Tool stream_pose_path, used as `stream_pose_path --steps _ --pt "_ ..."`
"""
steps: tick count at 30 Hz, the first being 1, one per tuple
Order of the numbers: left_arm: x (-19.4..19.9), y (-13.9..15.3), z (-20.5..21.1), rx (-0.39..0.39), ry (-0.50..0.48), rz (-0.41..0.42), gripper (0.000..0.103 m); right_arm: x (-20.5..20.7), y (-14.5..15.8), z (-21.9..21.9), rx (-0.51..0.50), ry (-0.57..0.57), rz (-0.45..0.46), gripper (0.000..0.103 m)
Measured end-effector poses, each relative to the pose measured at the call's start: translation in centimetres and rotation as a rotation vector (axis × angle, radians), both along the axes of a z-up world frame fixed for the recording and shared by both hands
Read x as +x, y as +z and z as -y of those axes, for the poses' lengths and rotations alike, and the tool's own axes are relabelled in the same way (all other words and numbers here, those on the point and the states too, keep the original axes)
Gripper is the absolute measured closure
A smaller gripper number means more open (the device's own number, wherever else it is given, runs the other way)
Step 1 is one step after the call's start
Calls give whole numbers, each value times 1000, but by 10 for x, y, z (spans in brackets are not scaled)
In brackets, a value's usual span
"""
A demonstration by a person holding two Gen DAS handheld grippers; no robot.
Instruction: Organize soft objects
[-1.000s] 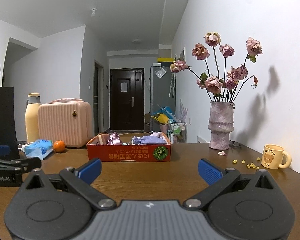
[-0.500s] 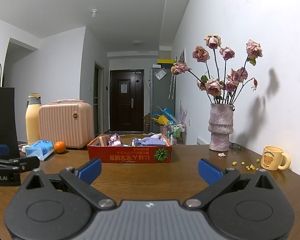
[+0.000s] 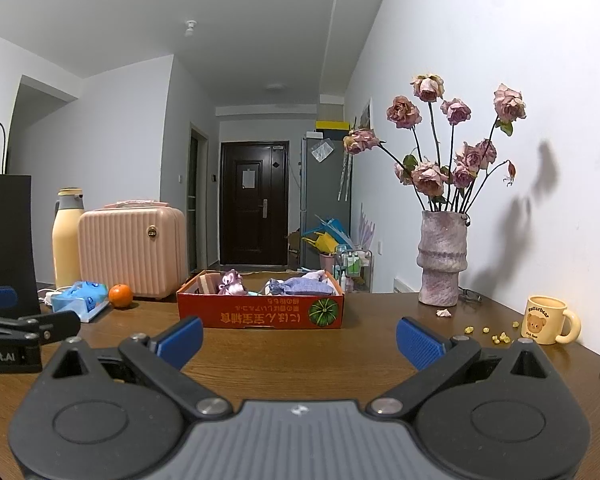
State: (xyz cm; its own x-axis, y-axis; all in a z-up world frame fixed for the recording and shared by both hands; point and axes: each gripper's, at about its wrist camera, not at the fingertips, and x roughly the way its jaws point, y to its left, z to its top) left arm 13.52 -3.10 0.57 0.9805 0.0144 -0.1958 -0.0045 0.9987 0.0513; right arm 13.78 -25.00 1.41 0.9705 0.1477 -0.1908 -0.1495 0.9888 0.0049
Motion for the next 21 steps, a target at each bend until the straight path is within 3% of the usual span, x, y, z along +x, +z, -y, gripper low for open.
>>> stream_pose_path --steps 21 --pt "2 -2 -2 -7 -7 -3 0 4 -2 -3 -5 -3 -16 0"
